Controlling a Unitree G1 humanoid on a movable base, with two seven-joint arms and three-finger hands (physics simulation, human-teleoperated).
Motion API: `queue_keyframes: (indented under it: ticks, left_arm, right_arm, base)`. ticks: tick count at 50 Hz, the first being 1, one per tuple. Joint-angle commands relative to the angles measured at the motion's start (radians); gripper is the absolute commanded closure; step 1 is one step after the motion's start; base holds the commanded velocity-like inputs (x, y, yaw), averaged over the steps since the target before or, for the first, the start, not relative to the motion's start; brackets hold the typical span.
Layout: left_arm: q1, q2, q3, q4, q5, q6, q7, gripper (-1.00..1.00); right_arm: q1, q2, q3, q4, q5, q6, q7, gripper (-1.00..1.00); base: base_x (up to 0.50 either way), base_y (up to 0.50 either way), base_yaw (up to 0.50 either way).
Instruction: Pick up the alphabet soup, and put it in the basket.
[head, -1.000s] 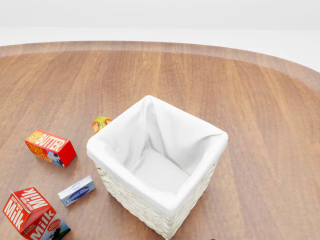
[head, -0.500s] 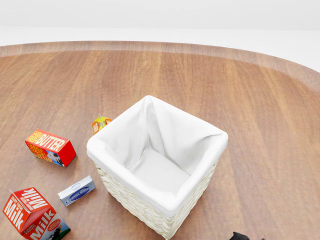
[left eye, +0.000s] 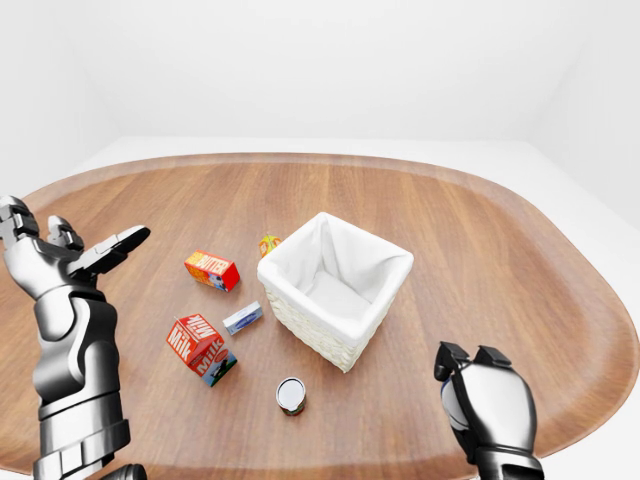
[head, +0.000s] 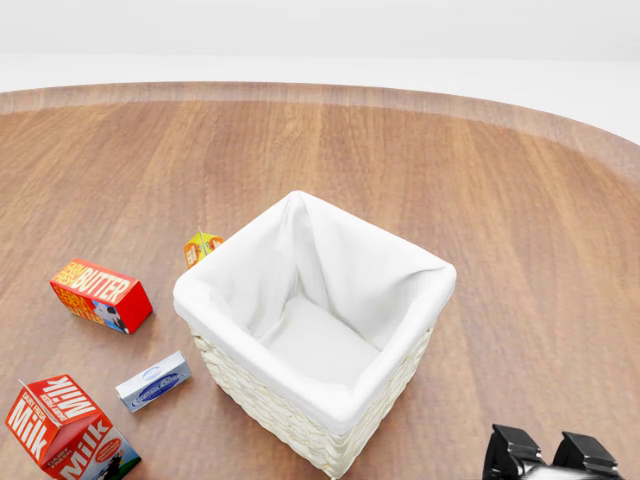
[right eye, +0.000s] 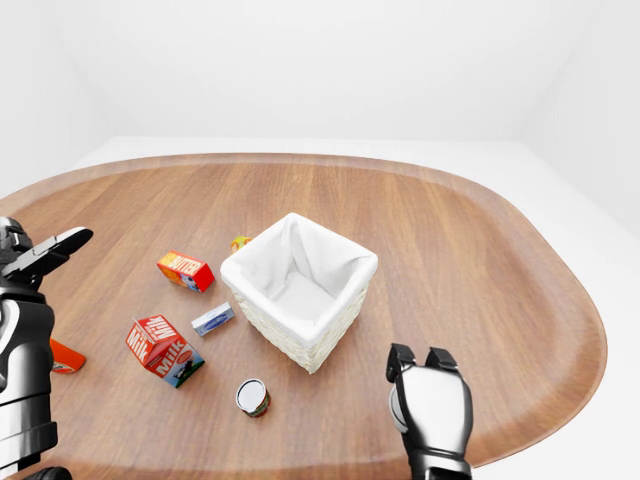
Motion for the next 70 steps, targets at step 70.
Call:
queue_keyframes:
  ticks: [70]
  left_arm:
    - [0.014, -0.006, 0.009, -0.052, 0.003, 0.000, 0.000, -1.00]
  right_arm:
    - [-0.369, 0.223, -0.211, -0.359, -0.596, 0.000, 0.610, 1.00]
  base:
    - [0.00, 0.00, 0.00]
